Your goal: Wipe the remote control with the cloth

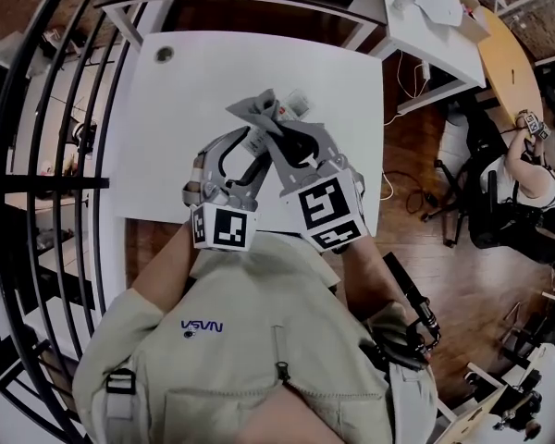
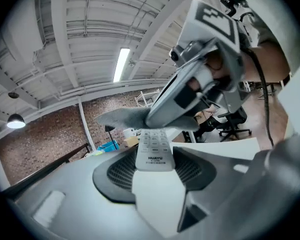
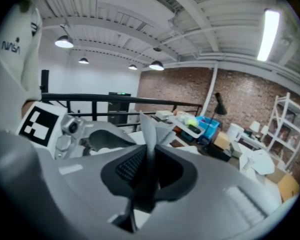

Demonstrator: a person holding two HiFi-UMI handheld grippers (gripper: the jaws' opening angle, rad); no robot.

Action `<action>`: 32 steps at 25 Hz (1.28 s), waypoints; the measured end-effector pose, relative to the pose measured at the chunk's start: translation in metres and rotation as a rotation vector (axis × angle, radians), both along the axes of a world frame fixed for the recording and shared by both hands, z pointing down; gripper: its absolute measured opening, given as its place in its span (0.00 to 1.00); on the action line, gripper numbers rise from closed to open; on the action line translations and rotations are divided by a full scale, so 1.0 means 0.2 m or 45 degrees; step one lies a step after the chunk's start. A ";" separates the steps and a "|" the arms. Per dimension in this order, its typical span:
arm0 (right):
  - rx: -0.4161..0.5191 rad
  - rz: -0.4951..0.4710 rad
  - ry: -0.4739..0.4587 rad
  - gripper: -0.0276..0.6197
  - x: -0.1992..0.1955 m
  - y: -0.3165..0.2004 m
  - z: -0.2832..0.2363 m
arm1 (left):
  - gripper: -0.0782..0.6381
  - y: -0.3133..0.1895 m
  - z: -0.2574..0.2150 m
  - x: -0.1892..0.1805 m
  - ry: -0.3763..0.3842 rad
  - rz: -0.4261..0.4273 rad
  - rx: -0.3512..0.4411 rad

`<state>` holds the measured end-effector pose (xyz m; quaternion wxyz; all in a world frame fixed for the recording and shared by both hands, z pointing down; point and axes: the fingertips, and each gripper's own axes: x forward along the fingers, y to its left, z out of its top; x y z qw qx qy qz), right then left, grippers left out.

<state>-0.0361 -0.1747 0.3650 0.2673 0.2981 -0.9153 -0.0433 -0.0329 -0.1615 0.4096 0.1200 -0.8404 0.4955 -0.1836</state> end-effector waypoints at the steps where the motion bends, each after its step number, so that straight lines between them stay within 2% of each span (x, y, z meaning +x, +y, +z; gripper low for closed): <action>1: 0.044 0.091 -0.009 0.11 0.07 -0.08 -0.04 | 0.44 0.00 0.00 0.00 -0.010 0.002 0.006; 4: 0.138 0.294 0.052 0.11 0.23 -0.26 -0.08 | 0.44 0.02 -0.01 0.02 -0.036 0.011 0.024; 6: 0.135 0.310 0.109 0.11 0.26 -0.29 -0.07 | 0.44 0.03 -0.01 0.04 -0.047 0.016 0.031; 14: 0.098 0.056 0.185 0.11 0.00 -0.05 0.00 | 0.44 0.03 -0.01 0.02 -0.059 0.012 0.031; 17: 0.054 -0.056 0.192 0.11 -0.09 0.07 0.04 | 0.44 0.03 -0.02 0.02 -0.043 0.010 0.029; 21: 0.027 -0.129 0.171 0.10 -0.14 0.13 0.05 | 0.44 0.04 -0.02 0.02 0.005 0.012 0.006; 23: 0.036 -0.098 0.069 0.11 -0.11 0.10 0.00 | 0.44 0.03 0.01 0.01 0.107 0.058 -0.060; 24: 0.060 -0.048 -0.010 0.11 -0.07 0.06 -0.05 | 0.44 0.02 0.01 0.00 0.214 0.088 -0.124; 27: 0.154 0.157 -0.219 0.11 0.12 -0.10 -0.17 | 0.44 -0.01 0.03 -0.05 0.666 0.148 -0.387; 29: 0.189 0.245 -0.243 0.11 0.24 -0.19 -0.18 | 0.44 -0.01 0.00 -0.06 0.886 0.223 -0.499; 32: 0.232 0.272 -0.241 0.11 0.30 -0.24 -0.17 | 0.44 0.01 -0.06 -0.05 1.088 0.314 -0.601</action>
